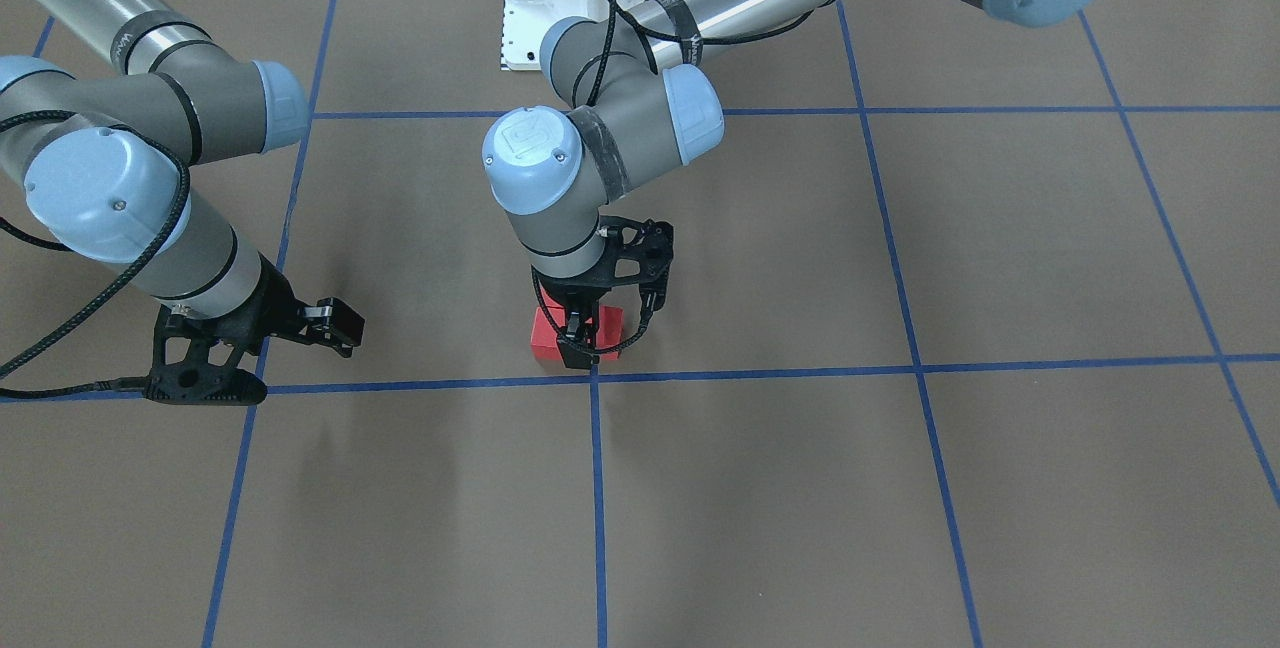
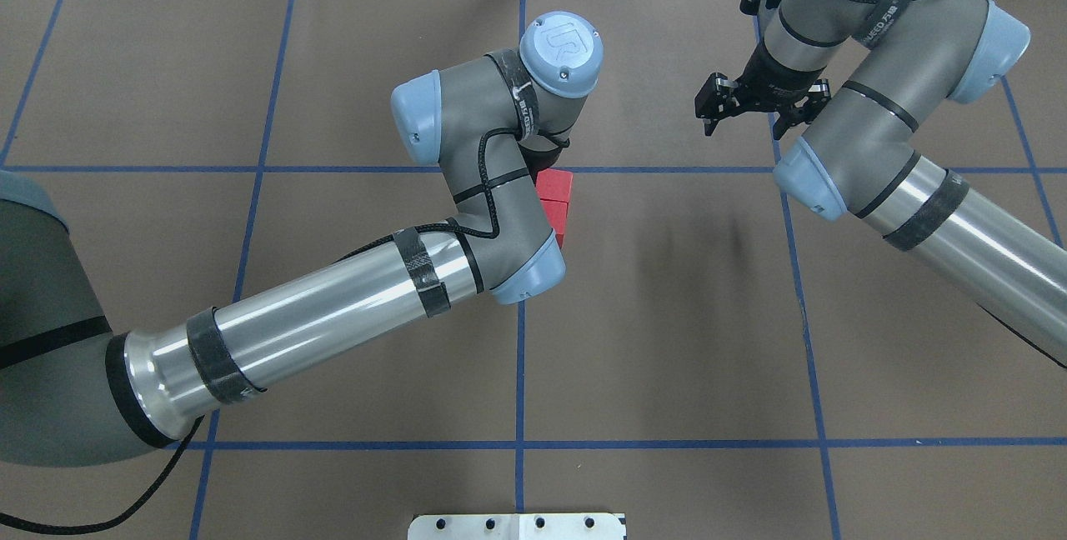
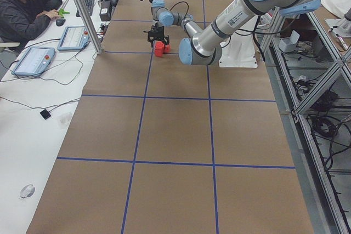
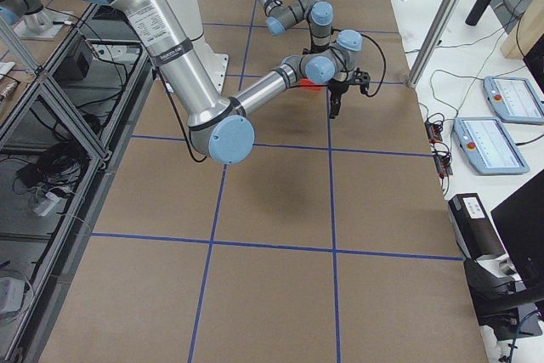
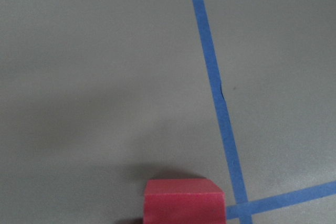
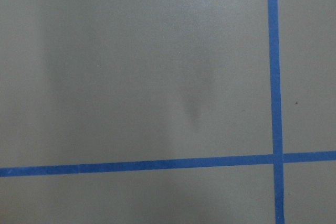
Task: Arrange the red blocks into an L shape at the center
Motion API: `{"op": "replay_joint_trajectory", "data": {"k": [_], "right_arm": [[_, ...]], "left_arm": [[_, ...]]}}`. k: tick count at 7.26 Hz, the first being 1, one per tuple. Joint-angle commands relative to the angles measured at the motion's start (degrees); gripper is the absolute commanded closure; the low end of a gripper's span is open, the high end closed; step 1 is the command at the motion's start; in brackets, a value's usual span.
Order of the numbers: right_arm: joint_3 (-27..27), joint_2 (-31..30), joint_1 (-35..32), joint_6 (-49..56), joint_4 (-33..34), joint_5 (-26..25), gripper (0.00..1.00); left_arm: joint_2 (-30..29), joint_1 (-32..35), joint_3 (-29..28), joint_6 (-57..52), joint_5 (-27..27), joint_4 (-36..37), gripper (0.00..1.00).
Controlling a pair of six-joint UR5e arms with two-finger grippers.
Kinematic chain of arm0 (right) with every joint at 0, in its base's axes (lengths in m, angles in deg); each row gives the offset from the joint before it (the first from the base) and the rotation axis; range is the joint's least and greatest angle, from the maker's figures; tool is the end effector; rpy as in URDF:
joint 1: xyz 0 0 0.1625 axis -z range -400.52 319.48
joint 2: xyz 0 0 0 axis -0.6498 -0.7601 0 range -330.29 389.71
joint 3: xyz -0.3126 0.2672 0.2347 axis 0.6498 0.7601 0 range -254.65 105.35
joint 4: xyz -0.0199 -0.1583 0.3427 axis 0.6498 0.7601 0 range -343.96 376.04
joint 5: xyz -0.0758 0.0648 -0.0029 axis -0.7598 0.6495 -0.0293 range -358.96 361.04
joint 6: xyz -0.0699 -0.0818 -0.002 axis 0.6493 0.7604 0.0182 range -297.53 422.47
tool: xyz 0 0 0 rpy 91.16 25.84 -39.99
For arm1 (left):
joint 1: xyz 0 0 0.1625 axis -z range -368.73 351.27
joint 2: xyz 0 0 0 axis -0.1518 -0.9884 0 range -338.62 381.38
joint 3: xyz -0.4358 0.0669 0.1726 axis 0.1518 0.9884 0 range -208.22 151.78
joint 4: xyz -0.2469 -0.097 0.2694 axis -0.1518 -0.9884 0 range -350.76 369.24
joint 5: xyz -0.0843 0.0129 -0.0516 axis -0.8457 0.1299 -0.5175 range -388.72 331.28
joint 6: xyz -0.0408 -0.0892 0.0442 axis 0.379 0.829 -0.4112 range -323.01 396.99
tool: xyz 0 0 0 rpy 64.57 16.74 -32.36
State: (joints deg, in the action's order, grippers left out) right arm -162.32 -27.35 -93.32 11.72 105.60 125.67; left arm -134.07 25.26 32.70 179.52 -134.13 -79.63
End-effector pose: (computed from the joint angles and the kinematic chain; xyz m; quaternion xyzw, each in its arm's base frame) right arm -0.3616 -0.5957 0.4042 -0.0152 -0.3838 0.0294 0.9228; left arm 0.6518 -0.5660 0.1767 -0.1744 0.2755 -0.6178 0.7156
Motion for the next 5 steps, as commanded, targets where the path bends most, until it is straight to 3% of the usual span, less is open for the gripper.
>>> {"op": "replay_joint_trajectory", "data": {"k": [1,3,4,5], "right_arm": [[-0.3,0.19,-0.55,0.13,-0.09,0.09,0.01],[-0.74,0.2,-2.39,0.48,-0.09,0.35,0.01],[-1.09,-0.07,-4.57,2.48,0.0,0.53,0.01],[-1.1,-1.2,-6.86,8.42,0.0,0.7,0.01]], "left_arm": [[0.15,1.52,7.67,-6.25,-0.33,8.65,0.0],[5.56,4.32,19.79,-17.83,-1.29,16.23,0.0],[12.3,6.6,26.55,-24.95,-1.82,16.26,0.0],[16.89,10.71,29.23,-36.42,-3.39,16.26,0.0]]}}
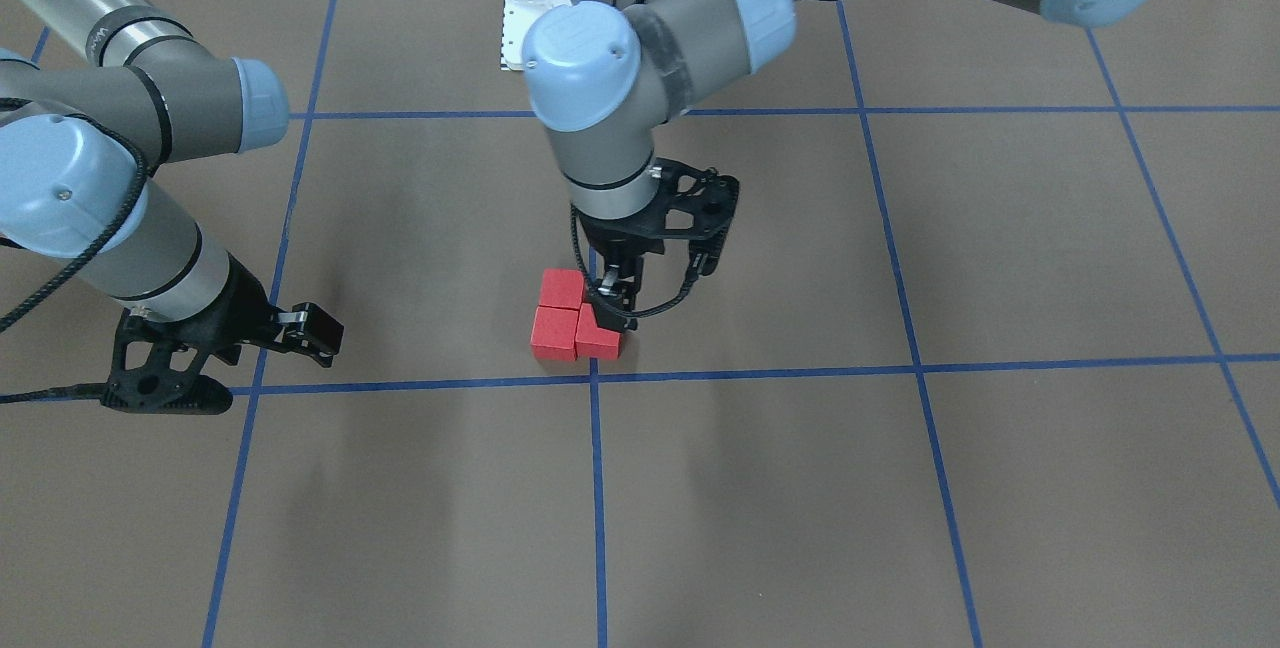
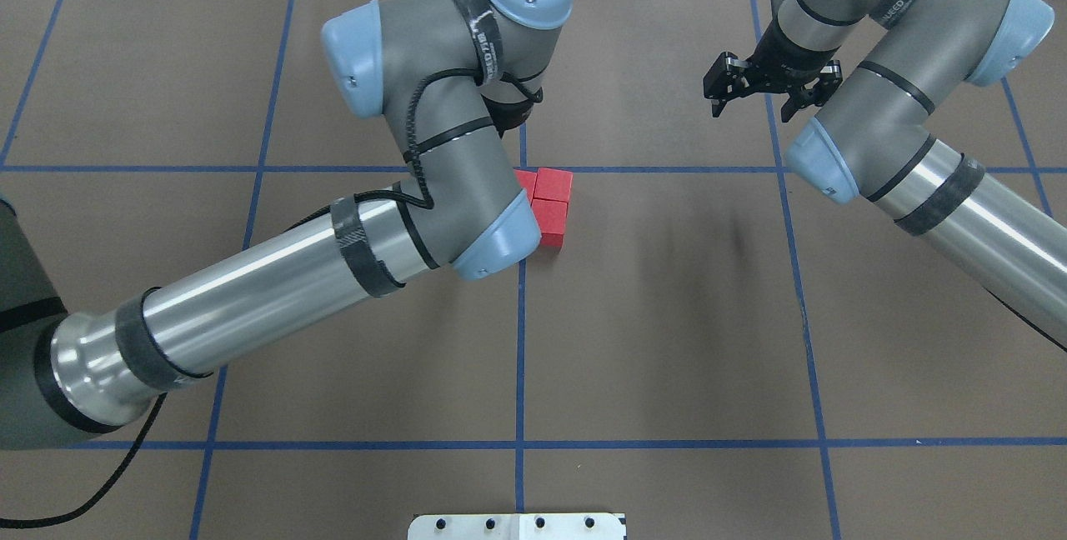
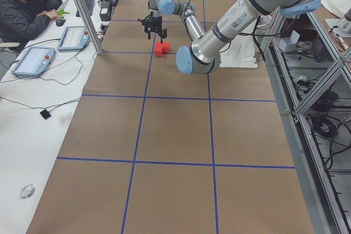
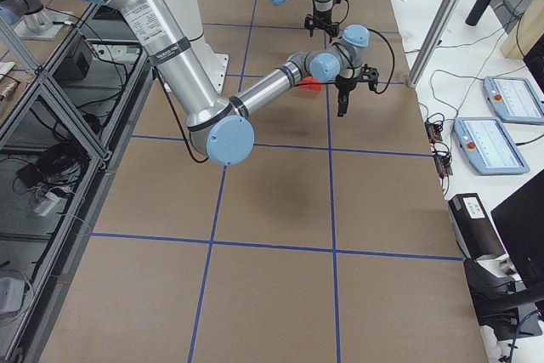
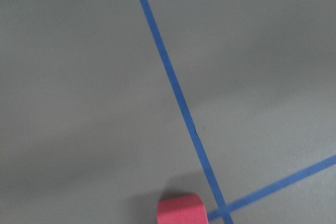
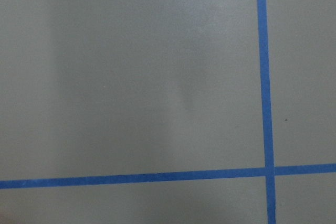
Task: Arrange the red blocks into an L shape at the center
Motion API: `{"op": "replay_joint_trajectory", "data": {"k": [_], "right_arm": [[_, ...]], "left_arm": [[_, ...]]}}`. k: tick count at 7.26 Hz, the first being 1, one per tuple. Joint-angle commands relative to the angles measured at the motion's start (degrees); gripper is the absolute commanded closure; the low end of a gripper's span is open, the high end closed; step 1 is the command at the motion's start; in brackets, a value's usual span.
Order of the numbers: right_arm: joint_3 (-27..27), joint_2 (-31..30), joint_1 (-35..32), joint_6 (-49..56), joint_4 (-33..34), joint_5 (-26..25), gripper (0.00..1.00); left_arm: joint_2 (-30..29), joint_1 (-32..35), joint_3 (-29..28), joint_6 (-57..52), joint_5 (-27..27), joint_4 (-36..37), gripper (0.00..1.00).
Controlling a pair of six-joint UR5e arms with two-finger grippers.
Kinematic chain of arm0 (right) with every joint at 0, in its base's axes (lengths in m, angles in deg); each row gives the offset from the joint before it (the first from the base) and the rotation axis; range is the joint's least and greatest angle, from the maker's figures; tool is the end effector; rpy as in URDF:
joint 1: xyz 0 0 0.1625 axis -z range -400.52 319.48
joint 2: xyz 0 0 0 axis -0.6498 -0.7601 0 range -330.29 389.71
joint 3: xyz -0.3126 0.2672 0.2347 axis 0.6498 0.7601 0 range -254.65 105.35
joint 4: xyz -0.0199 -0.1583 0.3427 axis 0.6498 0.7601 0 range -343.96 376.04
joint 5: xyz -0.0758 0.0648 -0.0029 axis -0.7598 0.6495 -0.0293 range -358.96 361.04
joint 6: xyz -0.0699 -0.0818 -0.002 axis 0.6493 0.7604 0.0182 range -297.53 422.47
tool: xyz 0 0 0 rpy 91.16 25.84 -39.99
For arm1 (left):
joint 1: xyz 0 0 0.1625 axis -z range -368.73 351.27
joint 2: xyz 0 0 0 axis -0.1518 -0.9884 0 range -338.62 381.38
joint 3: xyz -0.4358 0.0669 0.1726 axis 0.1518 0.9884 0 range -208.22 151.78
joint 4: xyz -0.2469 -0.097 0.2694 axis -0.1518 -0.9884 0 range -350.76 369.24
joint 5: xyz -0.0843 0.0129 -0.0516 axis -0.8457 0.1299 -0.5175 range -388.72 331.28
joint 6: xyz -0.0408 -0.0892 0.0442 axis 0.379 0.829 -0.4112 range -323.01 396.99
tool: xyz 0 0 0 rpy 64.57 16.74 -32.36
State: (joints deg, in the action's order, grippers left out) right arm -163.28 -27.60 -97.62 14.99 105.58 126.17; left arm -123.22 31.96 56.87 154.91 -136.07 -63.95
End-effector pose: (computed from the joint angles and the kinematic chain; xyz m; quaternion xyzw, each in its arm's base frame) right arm -0.3144 -0.6174 0.3994 0.0121 -0.3902 0.0344 0.9200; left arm 0.5059 -0.5686 0.1992 -0.1126 0.2941 -0.4992 0.8072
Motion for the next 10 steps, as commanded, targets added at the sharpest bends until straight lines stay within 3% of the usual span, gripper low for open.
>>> {"op": "replay_joint_trajectory", "data": {"k": [1,4,6,7,8,10], "right_arm": [[-0.05,-2.69,-4.67,8.68,0.11,0.29,0.01],[0.39,-7.08,-11.88,20.38,0.64,1.77,0.01],[0.56,-12.09,-18.99,31.86,0.99,6.34,0.01],[0.82,-15.07,-22.07,35.84,0.9,7.48,0.01],[0.3,-18.24,-24.97,35.7,0.55,10.54,0.01],[-0.31,-23.33,-27.19,36.05,-0.41,10.58,0.01]], "left_arm": [[9.13,8.92,5.0,-24.37,-3.9,0.59,0.0],[18.71,22.12,5.0,-59.01,-7.79,-1.68,0.0],[29.32,29.93,4.92,-76.44,-13.29,-11.92,0.0],[33.38,32.85,5.18,-83.83,-15.5,-13.63,0.0],[36.03,37.84,4.92,-93.04,-16.57,-13.65,0.0],[42.18,45.33,4.13,-120.44,-21.31,-13.65,0.0]]}}
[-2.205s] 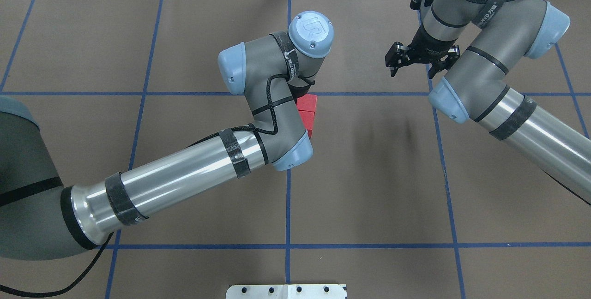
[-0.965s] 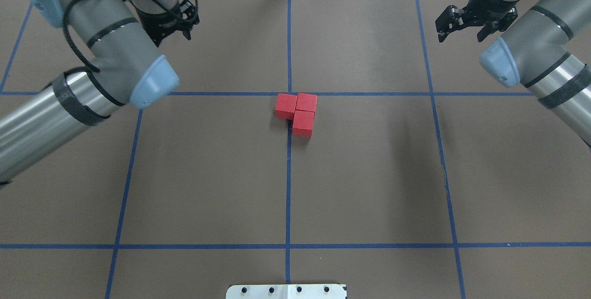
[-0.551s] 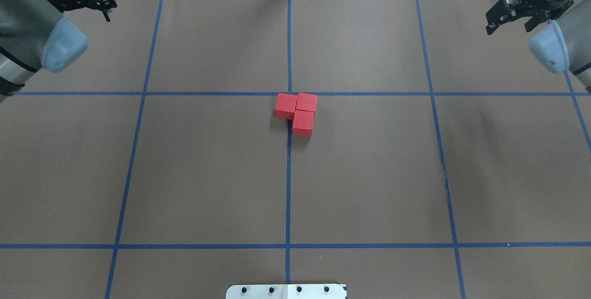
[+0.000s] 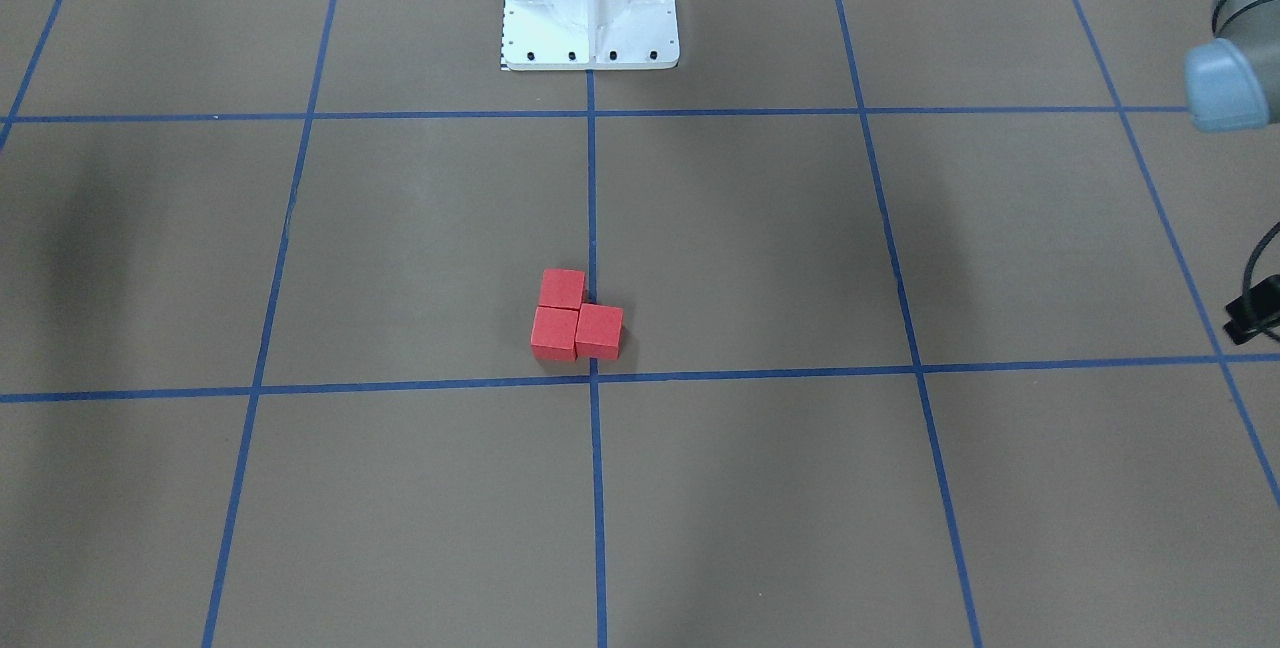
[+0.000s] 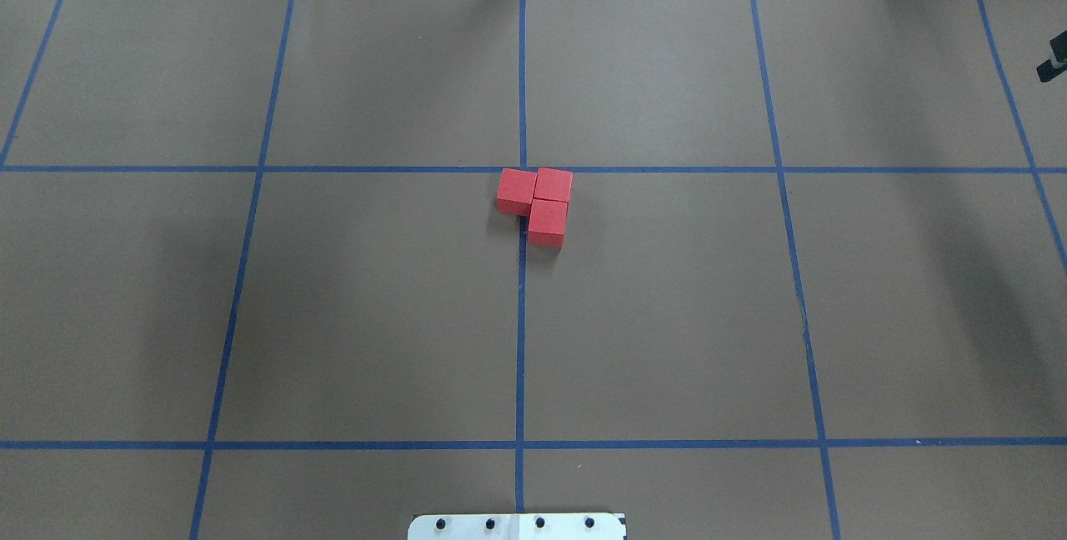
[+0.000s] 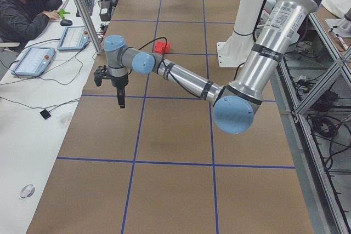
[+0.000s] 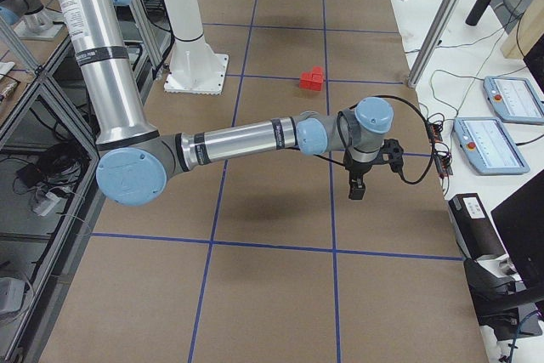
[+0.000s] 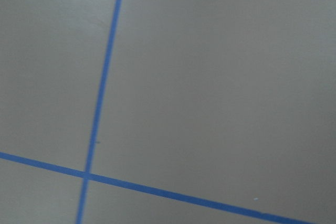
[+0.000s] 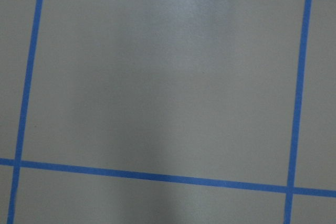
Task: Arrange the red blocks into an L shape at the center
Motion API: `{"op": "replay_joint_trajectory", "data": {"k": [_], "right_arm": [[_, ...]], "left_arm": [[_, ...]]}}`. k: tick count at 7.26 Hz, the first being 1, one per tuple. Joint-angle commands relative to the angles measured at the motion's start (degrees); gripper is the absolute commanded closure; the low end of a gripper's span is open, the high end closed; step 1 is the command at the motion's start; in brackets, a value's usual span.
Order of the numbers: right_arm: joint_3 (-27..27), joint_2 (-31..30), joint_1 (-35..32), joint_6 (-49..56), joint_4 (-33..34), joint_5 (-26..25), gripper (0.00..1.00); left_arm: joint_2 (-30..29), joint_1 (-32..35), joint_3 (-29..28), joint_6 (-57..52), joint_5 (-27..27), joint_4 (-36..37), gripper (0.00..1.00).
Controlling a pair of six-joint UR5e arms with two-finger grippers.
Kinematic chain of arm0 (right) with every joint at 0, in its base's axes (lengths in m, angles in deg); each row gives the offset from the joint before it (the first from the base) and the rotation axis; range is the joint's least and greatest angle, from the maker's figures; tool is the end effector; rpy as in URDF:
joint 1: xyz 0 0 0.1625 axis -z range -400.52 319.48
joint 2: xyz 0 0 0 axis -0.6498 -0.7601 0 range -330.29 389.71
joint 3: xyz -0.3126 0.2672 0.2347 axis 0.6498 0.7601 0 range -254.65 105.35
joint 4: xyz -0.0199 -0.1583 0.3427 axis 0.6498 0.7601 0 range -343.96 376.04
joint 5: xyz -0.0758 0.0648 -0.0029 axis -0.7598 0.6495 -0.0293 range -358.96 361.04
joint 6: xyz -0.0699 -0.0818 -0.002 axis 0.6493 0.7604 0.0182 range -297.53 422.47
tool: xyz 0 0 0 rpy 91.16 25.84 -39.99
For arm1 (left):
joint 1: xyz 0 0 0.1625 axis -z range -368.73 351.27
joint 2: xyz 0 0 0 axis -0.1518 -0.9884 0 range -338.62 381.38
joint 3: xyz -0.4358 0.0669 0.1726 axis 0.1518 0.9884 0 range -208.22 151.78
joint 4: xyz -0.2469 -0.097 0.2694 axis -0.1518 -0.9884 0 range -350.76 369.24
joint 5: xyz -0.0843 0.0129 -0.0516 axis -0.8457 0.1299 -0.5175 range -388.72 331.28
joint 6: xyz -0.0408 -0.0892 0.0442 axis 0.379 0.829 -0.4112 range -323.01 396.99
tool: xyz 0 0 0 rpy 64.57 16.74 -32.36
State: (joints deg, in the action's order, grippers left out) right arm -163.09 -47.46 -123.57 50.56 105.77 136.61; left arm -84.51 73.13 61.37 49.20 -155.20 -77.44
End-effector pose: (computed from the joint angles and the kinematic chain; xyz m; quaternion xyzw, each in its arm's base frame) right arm -0.0124 -0.5676 0.6090 0.0283 -0.3953 0.0008 0.9181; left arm 0.0142 -0.5902 0.5871 0.0440 0.3241 -0.0004 0.9450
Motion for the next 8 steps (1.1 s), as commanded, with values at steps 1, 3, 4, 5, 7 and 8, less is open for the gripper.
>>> {"op": "replay_joint_trajectory", "data": {"k": [1,3,4,5,7,8], "right_arm": [[-0.16,-4.2,-1.24,-0.12,-4.0,-2.13,0.01],[0.37,-5.96,-4.12,1.62,-3.86,-1.37,0.01],[0.2,-7.71,-6.06,8.07,-3.42,0.55,0.01],[0.28,-9.29,-7.47,13.35,-3.24,1.27,0.01],[-0.15,-10.09,-8.97,13.32,-2.02,1.19,0.01],[-0.5,-11.84,-9.06,12.8,-2.27,0.41,0.01]], "left_arm": [[5.93,4.35,0.14,-16.07,-2.37,-1.9,0.0],[7.97,4.27,-2.91,-15.99,-2.2,-6.48,0.0],[8.41,4.18,-4.41,-15.73,-2.11,-7.19,0.0],[8.5,4.27,-4.69,-15.03,-2.11,-7.28,0.0],[8.59,4.44,-4.51,-14.85,-2.37,-7.02,0.0],[9.03,4.7,-4.17,-14.85,-2.46,-6.76,0.0]]}}
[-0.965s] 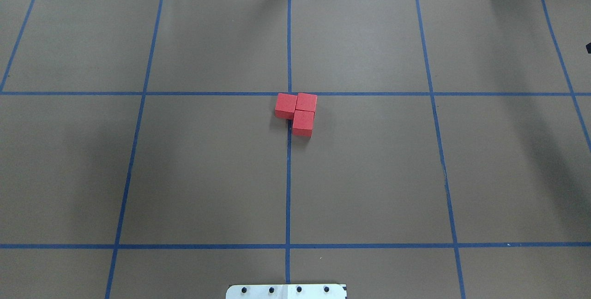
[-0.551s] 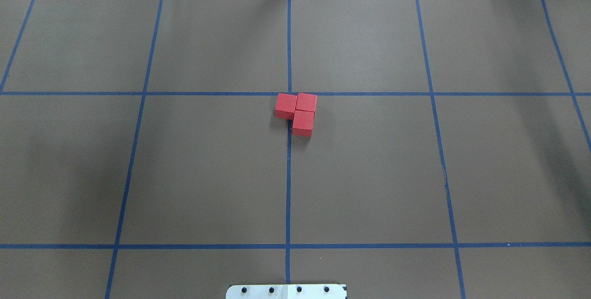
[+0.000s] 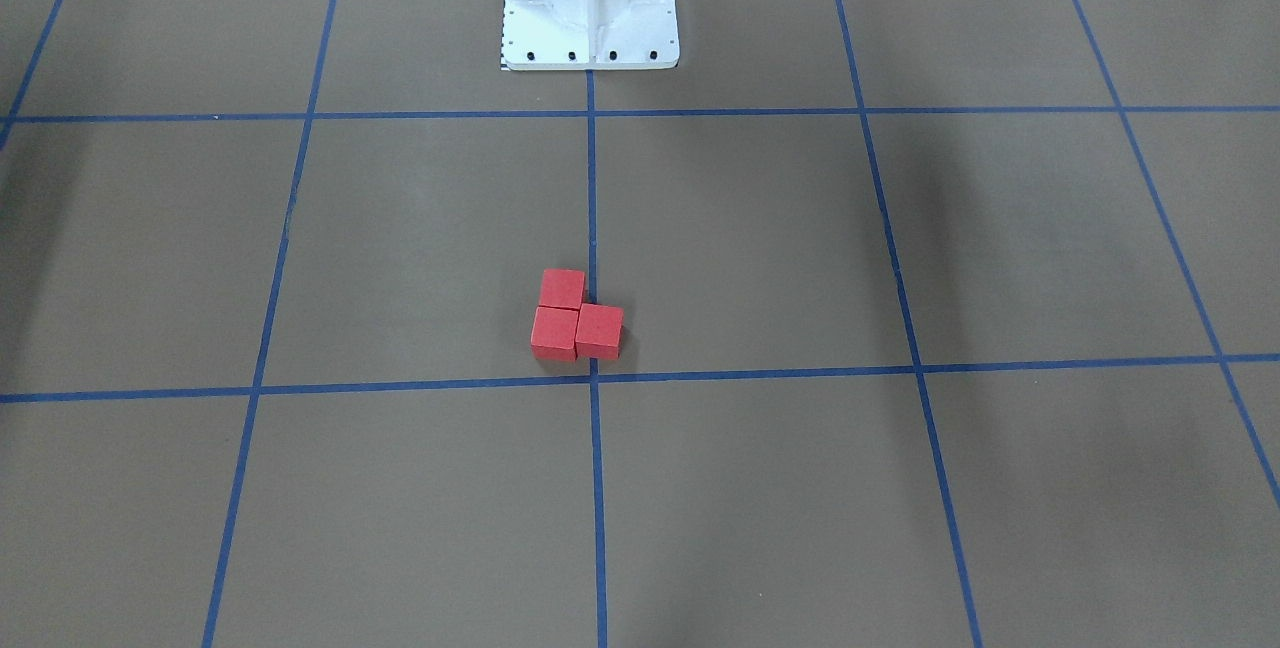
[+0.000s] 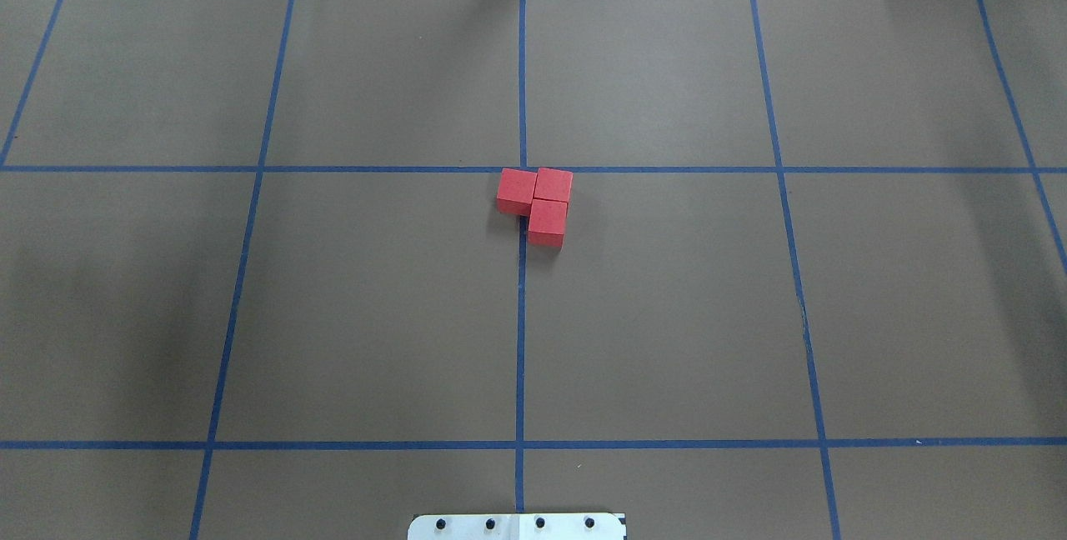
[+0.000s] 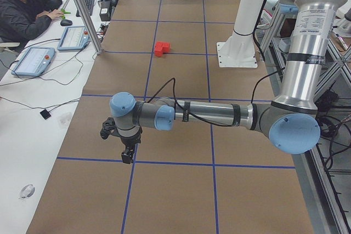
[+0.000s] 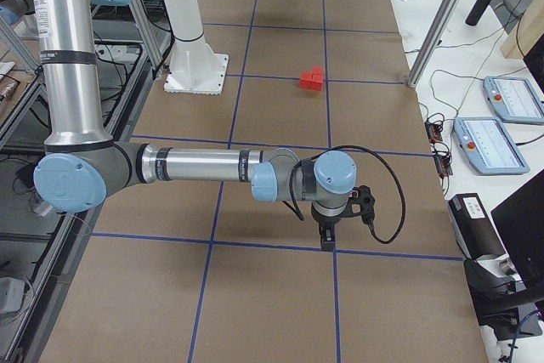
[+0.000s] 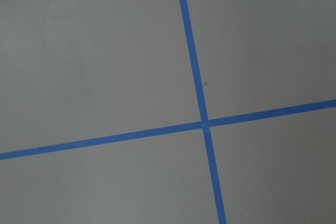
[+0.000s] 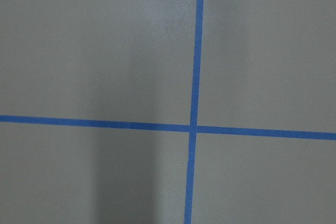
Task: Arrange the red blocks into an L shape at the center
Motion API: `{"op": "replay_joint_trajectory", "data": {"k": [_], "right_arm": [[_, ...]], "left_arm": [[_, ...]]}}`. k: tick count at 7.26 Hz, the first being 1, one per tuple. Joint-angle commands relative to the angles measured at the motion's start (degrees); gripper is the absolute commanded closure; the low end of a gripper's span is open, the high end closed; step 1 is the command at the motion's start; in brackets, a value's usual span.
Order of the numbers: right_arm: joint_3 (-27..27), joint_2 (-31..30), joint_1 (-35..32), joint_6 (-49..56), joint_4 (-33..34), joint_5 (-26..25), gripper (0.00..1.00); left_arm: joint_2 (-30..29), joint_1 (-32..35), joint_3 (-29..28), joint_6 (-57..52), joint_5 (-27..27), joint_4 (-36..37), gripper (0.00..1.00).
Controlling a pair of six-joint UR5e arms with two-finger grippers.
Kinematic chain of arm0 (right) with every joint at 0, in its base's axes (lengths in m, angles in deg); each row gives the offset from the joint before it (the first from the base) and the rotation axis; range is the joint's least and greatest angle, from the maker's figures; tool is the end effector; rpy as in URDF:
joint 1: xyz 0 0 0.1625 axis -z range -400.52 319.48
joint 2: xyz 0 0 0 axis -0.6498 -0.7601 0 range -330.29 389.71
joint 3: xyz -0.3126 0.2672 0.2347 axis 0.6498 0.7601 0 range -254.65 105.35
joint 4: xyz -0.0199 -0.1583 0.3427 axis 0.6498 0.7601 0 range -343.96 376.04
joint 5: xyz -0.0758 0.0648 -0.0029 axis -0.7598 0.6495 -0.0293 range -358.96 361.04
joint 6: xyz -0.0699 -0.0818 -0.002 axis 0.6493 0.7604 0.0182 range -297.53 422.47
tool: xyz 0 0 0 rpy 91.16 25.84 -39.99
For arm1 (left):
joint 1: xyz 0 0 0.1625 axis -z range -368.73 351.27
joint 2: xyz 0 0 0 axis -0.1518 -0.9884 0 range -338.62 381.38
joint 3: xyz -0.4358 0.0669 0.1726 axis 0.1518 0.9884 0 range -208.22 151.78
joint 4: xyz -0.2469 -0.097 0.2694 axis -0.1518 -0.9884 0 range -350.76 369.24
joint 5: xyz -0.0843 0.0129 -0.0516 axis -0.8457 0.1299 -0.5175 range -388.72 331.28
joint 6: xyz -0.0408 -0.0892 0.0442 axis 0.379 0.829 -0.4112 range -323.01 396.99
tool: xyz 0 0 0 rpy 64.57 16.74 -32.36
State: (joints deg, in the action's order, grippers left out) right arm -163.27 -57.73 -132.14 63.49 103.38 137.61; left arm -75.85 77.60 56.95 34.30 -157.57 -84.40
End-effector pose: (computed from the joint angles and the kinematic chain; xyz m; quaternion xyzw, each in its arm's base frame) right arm 0.0686 -0.4776 0.6954 0.0398 -0.3943 -0.0084 0.9181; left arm -0.0325 -0.5242 0.6903 0.0468 0.3325 0.0697 0.9393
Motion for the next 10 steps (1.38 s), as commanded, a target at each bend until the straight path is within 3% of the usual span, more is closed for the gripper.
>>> {"op": "replay_joint_trajectory", "data": {"k": [1,2,3,6,8,10], "right_arm": [[-3.55,-1.5,-0.66,-0.4,3.25,-0.51,0.01],[-10.71,-0.45,0.29,-0.32,15.55,-0.77,0.01],[-15.66,-1.49,0.21,-0.23,20.46,-1.91,0.01],[-10.19,-3.17,0.21,-0.05,14.03,-1.39,0.01],[-7.28,-3.08,0.3,-0.05,10.24,-1.39,0.01],[-7.18,-2.82,0.3,-0.05,9.96,-1.39,0.01]], "left_arm": [[0.46,0.67,0.26,0.14,-0.09,0.47,0.0],[0.55,0.68,0.26,1.18,-0.09,0.47,0.0],[0.72,0.68,0.34,1.28,-0.09,0.39,0.0],[3.17,1.29,2.43,0.67,-0.27,-0.06,0.0],[3.45,2.77,4.65,1.28,-4.46,1.87,0.0],[3.62,3.67,5.53,1.28,-5.37,2.32,0.0]]}}
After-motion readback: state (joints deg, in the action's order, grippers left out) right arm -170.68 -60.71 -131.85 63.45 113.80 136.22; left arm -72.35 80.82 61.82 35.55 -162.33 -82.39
